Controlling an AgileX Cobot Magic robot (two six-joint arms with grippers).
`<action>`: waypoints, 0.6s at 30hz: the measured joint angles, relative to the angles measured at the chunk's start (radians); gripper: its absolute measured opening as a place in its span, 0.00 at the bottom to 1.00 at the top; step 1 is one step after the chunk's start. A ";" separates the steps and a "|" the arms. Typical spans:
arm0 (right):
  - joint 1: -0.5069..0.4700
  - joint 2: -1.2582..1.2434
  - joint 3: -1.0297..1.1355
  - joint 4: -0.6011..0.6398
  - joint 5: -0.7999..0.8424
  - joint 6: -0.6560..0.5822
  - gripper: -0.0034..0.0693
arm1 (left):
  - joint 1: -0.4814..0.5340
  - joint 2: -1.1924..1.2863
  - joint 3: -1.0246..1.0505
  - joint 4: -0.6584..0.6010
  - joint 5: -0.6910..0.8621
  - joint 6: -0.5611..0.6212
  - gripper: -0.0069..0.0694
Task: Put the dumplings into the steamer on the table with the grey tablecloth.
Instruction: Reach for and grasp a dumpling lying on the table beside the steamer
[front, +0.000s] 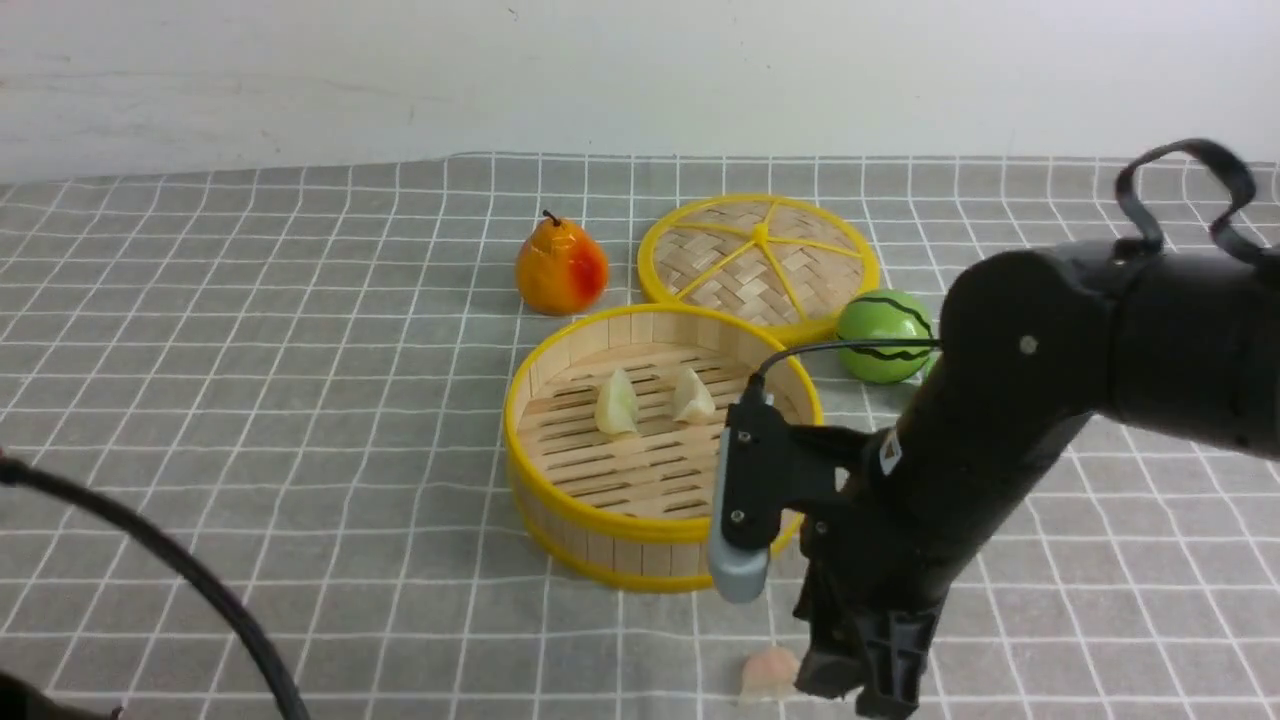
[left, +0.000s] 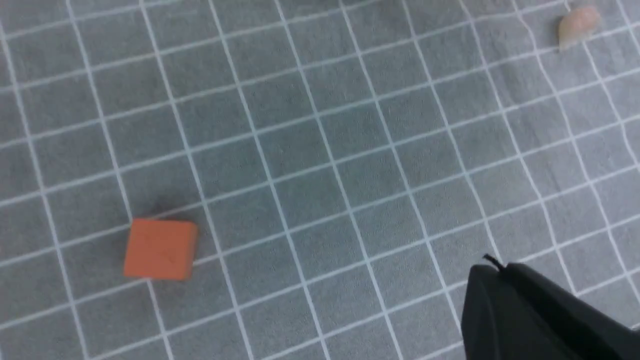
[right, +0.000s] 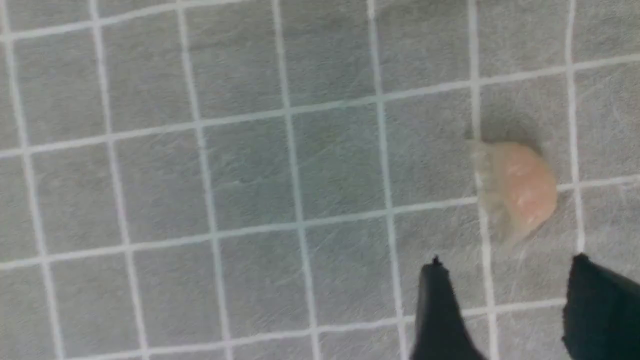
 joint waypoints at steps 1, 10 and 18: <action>0.000 0.031 0.000 -0.014 -0.049 -0.002 0.69 | 0.000 -0.023 0.039 -0.018 -0.009 0.000 0.07; 0.000 0.191 0.000 -0.100 -0.194 -0.005 0.80 | 0.000 -0.046 0.089 -0.084 -0.017 0.000 0.07; 0.001 0.206 -0.009 -0.090 -0.185 -0.006 0.47 | 0.000 -0.046 0.089 -0.086 -0.022 0.000 0.07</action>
